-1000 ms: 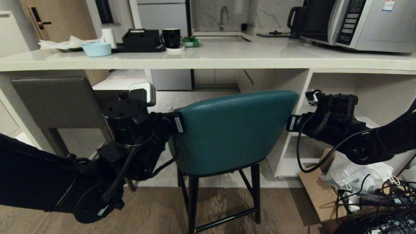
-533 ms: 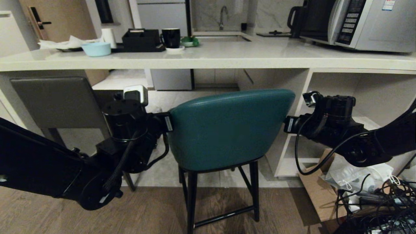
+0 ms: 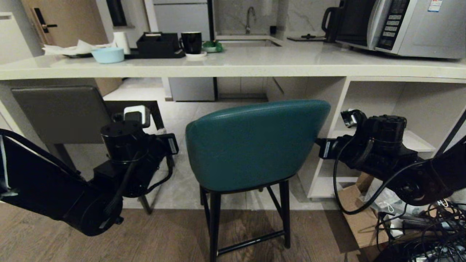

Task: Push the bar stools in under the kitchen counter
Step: Push the blue chair back under the dining table

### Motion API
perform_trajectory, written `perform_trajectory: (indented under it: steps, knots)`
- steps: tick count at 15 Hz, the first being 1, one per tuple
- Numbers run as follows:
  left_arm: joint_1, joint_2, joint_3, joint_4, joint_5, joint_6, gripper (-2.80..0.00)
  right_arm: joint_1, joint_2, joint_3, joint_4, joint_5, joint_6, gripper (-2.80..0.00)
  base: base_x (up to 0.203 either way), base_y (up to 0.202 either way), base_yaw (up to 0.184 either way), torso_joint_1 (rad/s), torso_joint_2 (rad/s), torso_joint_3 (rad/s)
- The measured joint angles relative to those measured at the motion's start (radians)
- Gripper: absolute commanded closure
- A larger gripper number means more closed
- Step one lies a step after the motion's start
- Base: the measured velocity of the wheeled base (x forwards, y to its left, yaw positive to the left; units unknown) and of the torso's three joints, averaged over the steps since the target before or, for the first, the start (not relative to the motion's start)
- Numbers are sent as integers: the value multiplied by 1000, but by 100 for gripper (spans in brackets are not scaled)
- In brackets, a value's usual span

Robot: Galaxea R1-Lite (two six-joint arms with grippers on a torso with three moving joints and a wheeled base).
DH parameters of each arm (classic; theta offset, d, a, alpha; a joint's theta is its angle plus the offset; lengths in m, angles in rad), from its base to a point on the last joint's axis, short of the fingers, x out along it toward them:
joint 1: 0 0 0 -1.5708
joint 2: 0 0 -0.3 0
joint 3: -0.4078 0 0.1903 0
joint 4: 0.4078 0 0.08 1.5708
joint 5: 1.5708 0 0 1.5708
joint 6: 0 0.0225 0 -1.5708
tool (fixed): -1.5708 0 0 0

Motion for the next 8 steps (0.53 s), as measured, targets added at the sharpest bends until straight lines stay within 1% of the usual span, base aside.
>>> perform_trajectory:
  steps: [2, 4, 6, 8]
  knots:
    - [27, 16, 10, -23, -3, 0, 0, 11, -19, 30, -18, 10, -2, 0, 0, 0, 0, 0, 0, 0]
    - [20, 2, 48, -31, -5, -1, 0, -12, -13, 26, -22, 16, -1, 0, 0, 0, 0, 0, 0, 0]
    - [-17, -36, 120, -34, -1, -8, 0, -67, 12, -10, -24, 16, -1, 0, 0, 0, 0, 0, 0, 0]
    - [-74, -67, 175, -40, 10, -32, 0, -119, 52, -79, -20, 14, -7, 0, 0, 0, 0, 0, 0, 0]
